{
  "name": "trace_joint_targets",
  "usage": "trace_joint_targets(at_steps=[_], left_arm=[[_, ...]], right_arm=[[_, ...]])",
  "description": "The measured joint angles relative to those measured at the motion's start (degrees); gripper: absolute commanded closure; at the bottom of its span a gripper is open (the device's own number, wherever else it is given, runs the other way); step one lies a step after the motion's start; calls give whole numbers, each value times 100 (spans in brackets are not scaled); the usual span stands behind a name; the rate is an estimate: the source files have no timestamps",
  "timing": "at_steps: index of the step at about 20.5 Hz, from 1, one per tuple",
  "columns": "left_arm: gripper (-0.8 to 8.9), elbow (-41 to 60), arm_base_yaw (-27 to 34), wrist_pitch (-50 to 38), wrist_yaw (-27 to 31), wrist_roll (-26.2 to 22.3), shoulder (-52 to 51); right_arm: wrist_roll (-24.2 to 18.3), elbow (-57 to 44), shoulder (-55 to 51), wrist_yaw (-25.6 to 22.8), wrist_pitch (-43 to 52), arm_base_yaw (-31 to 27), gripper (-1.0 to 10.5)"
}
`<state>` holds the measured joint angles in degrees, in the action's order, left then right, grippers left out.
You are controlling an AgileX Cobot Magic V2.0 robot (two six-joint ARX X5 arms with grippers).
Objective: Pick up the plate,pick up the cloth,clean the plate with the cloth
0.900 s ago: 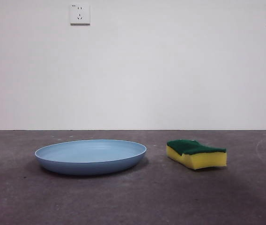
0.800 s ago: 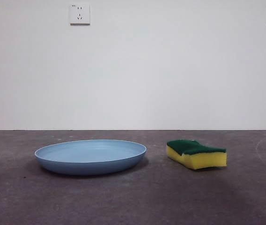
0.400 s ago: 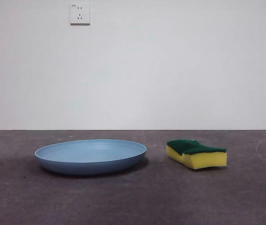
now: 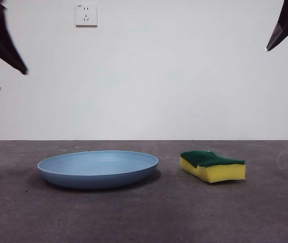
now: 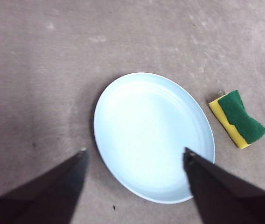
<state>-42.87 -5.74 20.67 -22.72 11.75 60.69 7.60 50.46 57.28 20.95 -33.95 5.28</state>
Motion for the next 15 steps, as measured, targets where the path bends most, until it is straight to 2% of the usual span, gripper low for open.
trace_joint_targets(at_steps=[8, 15], left_arm=[[437, -691, -299, -374, 37, 31, 2260], [438, -896, -308, -848, 223, 33, 3303]], right_arm=[[11, 0, 0, 7, 9, 2, 564], [13, 0, 0, 7, 11, 2, 564]])
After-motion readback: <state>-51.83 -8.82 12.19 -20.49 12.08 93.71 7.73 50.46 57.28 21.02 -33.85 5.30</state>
